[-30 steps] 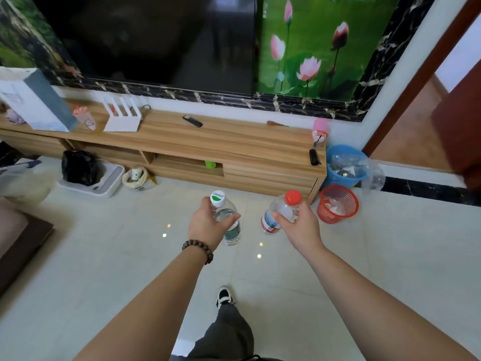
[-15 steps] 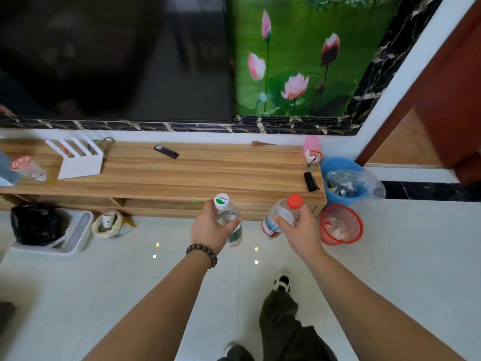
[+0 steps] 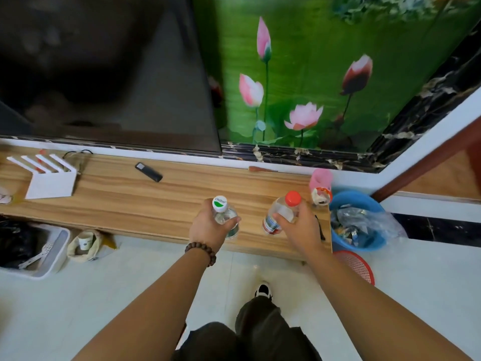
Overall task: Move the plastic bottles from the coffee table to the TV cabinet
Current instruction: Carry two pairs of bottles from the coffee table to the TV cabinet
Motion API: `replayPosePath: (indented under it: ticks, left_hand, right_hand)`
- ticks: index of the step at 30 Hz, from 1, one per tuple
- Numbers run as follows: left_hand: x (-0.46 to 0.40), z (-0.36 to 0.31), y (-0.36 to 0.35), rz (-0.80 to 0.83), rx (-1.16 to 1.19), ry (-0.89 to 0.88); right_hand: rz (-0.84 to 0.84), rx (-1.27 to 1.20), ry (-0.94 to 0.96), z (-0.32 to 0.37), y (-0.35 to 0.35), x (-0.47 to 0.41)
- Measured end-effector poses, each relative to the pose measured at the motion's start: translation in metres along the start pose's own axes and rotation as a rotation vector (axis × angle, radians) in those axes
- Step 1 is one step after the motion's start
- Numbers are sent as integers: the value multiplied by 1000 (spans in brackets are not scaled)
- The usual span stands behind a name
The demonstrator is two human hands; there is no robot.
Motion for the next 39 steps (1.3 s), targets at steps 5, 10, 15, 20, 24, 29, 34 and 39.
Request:
replayPosePath:
  ticks: [5,10,15,20,24,29,34,39]
  left_hand:
    - [-68,-10,-30,7,-45,4]
    - [-136,9,-66,26,-50,-17]
    - [-218,51,-108,40,-77,-78]
    - [-281,87,-139,17,-83,-158]
    - [-317,117,-159,-6,-17,-215]
    - [-340,154,-171,-57,105,-247]
    - [-355,163,-180,-63,183,-299]
    - [-355,195,-192,-59,306,-276]
  right_hand:
    - [15,16,-22,-8,-14,-72]
    - [13,53,-11,-20,-53,-140]
    - [-5,42,31,-51,-116,-214]
    - [-30,57,118,-74,-166,-267]
    - [-32,84,202,-92,-200,-297]
    - [-81,7,231,-112,-220,-313]
    - [-133,-102,287,-123,-226,-323]
    - [-128,-183,269,-149,-240,-328]
Point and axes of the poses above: each hand's wrist, its own x-axis away from the middle knuckle, its own y-axis out of the back of the hand, z = x × y, the point moved 9 cm from there along -x, towards the middle knuckle, and after that the axes turned 7 degrees about x, right-handed, at the moved point
